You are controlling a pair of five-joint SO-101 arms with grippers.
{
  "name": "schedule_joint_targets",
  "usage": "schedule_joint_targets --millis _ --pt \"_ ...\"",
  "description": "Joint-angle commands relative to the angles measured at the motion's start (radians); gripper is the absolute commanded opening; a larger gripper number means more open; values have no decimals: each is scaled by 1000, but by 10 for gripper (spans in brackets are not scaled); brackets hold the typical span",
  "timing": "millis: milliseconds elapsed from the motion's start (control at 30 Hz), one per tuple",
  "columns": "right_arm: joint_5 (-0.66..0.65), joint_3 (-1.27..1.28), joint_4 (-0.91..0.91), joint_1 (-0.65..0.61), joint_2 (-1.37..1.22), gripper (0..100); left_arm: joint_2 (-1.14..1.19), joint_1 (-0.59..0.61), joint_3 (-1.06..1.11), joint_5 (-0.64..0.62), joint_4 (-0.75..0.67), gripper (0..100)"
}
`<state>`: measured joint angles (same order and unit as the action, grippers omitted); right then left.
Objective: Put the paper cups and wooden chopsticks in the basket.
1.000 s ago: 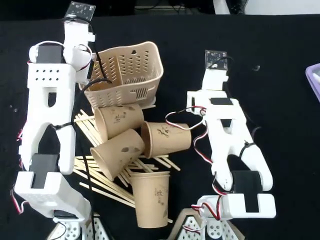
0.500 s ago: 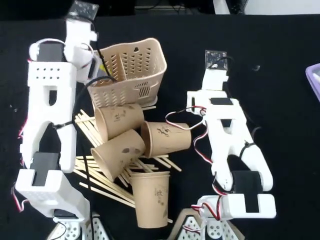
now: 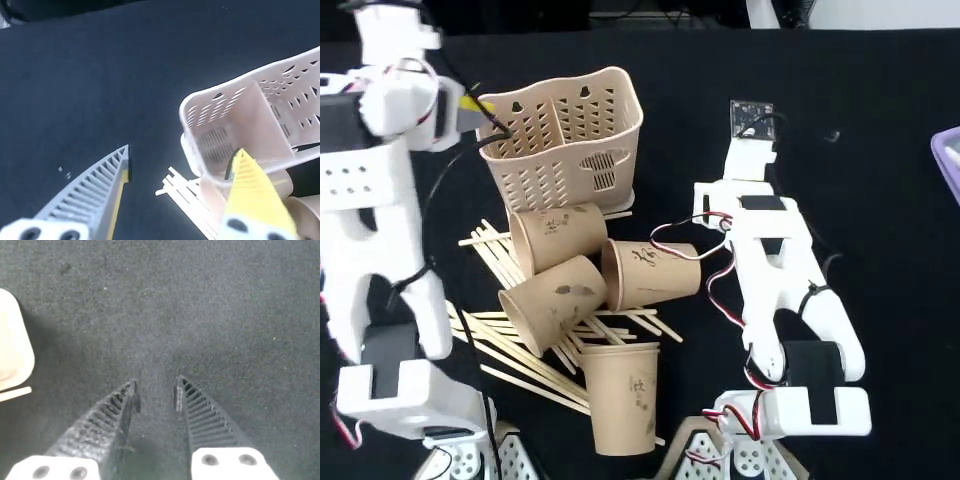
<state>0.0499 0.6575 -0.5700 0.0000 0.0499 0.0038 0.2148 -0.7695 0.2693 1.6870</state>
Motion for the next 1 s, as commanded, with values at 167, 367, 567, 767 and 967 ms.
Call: schedule_joint_targets --millis 167,367,567,767,967 --pt "15 -10 -37 -26 16 128 -98 193 42 12 74 321" --pt "15 -4 -173 -114 147 128 -319 326 433 20 64 321" --pt "15 85 -199 -212 280 129 -473 360 1106 12 -396 321" --pt "11 159 -206 -367 387 131 -526 355 1590 -150 -891 321" --pt "17 133 -333 -425 489 132 -525 354 1799 -381 -1146 321"
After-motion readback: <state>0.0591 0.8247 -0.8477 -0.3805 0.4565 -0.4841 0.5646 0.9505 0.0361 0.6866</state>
